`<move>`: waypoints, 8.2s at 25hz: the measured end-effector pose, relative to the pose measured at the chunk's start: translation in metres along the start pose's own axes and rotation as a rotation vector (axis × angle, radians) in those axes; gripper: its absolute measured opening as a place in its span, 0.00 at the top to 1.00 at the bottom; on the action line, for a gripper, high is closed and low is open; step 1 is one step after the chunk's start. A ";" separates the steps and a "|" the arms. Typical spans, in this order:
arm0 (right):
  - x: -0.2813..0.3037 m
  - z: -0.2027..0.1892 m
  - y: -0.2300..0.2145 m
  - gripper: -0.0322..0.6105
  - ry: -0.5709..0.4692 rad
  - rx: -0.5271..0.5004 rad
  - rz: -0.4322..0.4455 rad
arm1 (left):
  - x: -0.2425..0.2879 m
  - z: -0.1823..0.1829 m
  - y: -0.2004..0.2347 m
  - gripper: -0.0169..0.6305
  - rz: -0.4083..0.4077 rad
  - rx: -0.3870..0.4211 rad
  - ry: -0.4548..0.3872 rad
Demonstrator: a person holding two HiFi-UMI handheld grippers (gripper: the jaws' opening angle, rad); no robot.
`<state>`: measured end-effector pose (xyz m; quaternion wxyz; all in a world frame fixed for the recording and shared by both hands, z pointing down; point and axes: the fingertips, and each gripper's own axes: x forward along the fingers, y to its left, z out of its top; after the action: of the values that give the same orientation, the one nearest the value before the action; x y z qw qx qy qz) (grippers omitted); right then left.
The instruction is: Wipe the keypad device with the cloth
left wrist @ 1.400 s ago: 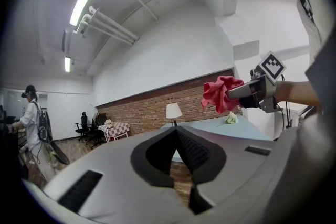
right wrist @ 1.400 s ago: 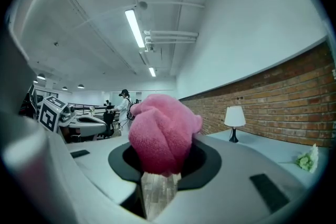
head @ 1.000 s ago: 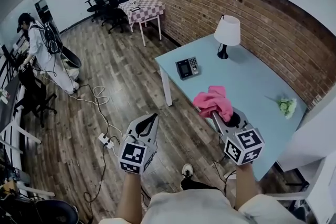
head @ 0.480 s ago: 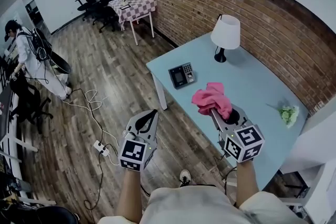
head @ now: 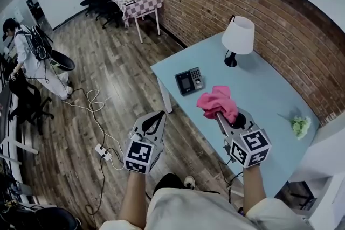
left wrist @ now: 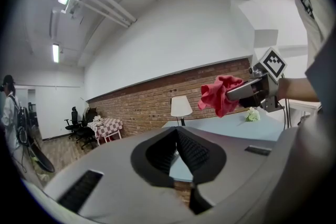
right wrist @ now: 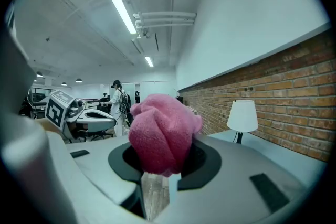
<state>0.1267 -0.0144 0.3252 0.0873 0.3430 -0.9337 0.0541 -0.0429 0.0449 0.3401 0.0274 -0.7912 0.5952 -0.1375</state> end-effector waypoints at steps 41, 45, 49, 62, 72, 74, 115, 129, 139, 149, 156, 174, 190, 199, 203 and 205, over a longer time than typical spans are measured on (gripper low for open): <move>0.326 -0.144 -0.081 0.73 0.386 0.039 -0.089 | 0.302 -0.181 0.122 0.72 -0.599 0.135 0.297; 0.330 -0.148 -0.110 0.73 0.370 0.072 -0.167 | 0.323 -0.183 0.113 0.72 -0.654 0.132 0.270; 0.338 -0.147 -0.148 0.73 0.320 0.032 -0.283 | 0.344 -0.184 0.107 0.72 -0.683 0.089 0.248; 0.371 -0.194 -0.179 0.73 0.431 0.080 -0.256 | 0.361 -0.216 0.097 0.70 -0.715 0.106 0.322; 0.358 -0.218 -0.176 0.73 0.508 0.058 -0.261 | 0.361 -0.218 0.099 0.70 -0.661 0.065 0.289; 0.350 -0.232 -0.174 0.73 0.551 0.054 -0.268 | 0.361 -0.218 0.099 0.70 -0.662 0.063 0.290; 0.374 -0.174 -0.185 0.74 0.315 0.091 -0.345 | 0.361 -0.218 0.098 0.69 -0.644 0.029 0.320; 0.333 -0.248 -0.171 0.74 0.498 0.080 -0.390 | 0.362 -0.217 0.099 0.69 -0.638 0.005 0.305; 0.307 -0.295 -0.159 0.75 0.639 0.111 -0.379 | 0.363 -0.218 0.098 0.68 -0.631 -0.008 0.295; 0.342 -0.172 -0.158 0.75 0.370 0.102 -0.341 | 0.366 -0.214 0.099 0.68 -0.625 -0.018 0.281; 0.377 -0.164 -0.146 0.75 0.364 0.036 -0.293 | 0.365 -0.216 0.097 0.68 -0.624 -0.008 0.285; 0.359 -0.223 -0.135 0.74 0.513 -0.030 -0.293 | 0.363 -0.217 0.101 0.68 -0.622 0.020 0.277; 0.320 -0.294 -0.133 0.74 0.666 -0.010 -0.352 | 0.365 -0.217 0.099 0.68 -0.626 -0.012 0.279; 0.330 -0.221 -0.128 0.75 0.467 0.146 -0.330 | 0.355 -0.211 0.105 0.70 -0.648 0.035 0.224; 0.354 -0.187 -0.120 0.75 0.418 0.092 -0.290 | 0.344 -0.214 0.105 0.70 -0.705 0.046 0.219; 0.367 -0.184 -0.116 0.75 0.428 0.063 -0.278 | 0.340 -0.218 0.103 0.70 -0.722 0.077 0.225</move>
<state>-0.0493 -0.3045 0.5836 0.2789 0.4513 -0.8357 0.1421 -0.1073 -0.2818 0.5906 -0.0587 -0.9284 0.2718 -0.2467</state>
